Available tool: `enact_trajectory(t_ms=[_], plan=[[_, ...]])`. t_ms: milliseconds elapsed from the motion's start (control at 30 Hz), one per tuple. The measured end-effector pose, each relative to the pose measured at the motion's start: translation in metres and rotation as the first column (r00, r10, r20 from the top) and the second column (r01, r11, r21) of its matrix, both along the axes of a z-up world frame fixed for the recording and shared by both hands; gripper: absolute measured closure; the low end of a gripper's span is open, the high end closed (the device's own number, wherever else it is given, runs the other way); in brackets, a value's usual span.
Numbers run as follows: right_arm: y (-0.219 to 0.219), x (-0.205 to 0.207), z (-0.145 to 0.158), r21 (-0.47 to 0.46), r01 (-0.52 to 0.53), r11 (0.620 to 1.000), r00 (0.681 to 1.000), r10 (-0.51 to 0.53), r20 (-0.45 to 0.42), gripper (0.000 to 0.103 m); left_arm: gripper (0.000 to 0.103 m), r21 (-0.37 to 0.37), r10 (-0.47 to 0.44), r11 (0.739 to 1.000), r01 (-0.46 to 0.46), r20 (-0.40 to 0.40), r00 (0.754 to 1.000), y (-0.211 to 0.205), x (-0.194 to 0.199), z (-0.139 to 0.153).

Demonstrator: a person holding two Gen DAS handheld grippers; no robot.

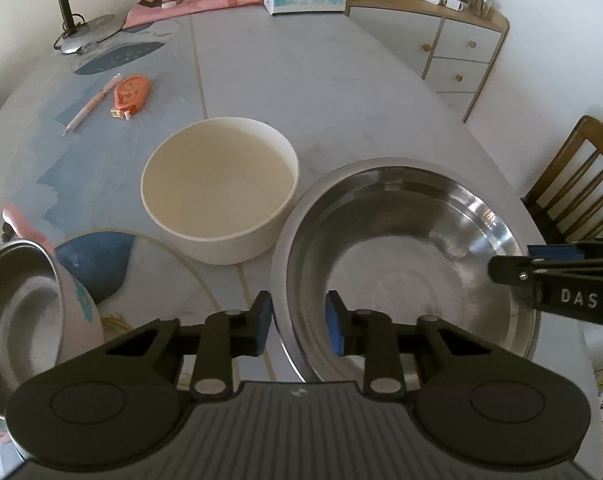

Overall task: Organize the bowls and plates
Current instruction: 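Close both grippers on the steel bowl rim, then carry the steel bowl with both grippers toward the pink plate stack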

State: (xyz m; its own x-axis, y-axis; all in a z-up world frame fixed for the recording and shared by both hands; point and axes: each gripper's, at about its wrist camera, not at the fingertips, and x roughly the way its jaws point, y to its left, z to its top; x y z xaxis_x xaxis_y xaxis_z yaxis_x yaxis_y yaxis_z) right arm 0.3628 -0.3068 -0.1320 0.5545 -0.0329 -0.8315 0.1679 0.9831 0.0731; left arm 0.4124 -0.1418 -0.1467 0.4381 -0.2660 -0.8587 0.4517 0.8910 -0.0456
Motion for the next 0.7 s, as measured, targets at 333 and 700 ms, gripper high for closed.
enact_trajectory(t_ms=[333, 700], plan=[[-0.004, -0.012, 0.005, -0.02, 0.037, 0.999, 0.999, -0.037, 0.01, 0.091, 0.09, 0.008, 0.021, 1.0, -0.021, 0.0, 1.0, 0.004, -0.003, 0.003], [-0.004, -0.043, 0.03, -0.005, 0.044, 0.999, 0.998, -0.044, 0.044, 0.091, 0.09, 0.012, 0.005, 1.0, -0.005, 0.046, 0.999, 0.007, -0.033, 0.036]])
